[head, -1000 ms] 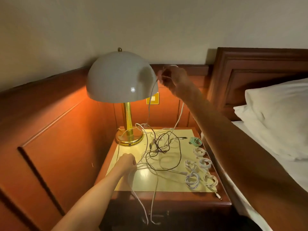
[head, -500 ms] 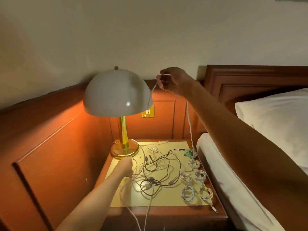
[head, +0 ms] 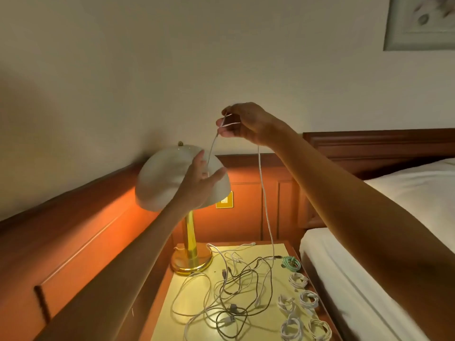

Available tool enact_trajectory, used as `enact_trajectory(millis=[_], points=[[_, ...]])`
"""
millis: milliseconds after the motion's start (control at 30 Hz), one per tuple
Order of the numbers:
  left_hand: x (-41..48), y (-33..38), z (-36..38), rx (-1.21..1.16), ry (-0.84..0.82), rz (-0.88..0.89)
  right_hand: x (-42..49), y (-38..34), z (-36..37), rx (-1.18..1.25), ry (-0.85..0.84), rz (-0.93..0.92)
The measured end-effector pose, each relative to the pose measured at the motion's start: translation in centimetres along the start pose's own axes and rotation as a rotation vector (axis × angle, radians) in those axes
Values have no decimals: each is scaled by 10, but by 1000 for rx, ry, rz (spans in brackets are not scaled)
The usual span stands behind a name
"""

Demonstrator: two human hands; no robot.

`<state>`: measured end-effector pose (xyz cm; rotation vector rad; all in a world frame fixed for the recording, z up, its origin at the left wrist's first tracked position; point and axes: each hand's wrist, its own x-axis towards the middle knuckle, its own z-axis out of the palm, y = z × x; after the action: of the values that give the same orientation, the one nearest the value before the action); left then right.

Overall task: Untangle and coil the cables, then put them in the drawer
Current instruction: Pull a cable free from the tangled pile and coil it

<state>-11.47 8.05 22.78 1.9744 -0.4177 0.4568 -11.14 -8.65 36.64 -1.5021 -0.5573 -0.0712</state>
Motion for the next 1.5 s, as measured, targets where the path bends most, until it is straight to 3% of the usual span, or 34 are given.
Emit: enact_trajectory(millis=[67,267,400,533,667,733,800,933,1033,1200,1333,1500], points=[[16,7,-3,110,6,-9,4,-18,4,1,-25,-29],[48,37,-36,40,109,134,30,-78,6,-104,-12,-163],[60,54,-67,-156,152,146,38,-92,5,-124,54,-201],[56,69,-85,-403,183,110,16,-62,-10,-425,79,-155],[51,68,-86,-373,192,111,-19,20,-26,-821,322,-423],[48,68,-80,-321,173,115,-38,75,-33,-895,335,-305],[46,69,-72,-297,153,118,-52,132,-46,-892,249,-48],[41,64,-57,-238,112,86,-94,211,-70,-786,-139,506],[43,54,-52,-193,88,41,-114,249,-84,-806,-385,752],[40,40,-46,-179,73,-25,-127,288,-96,-897,-518,936],[39,27,-50,-185,75,-55,-130,285,-99,-824,-669,1119],[39,14,-59,-240,107,-87,-144,260,-107,-686,-476,1057]])
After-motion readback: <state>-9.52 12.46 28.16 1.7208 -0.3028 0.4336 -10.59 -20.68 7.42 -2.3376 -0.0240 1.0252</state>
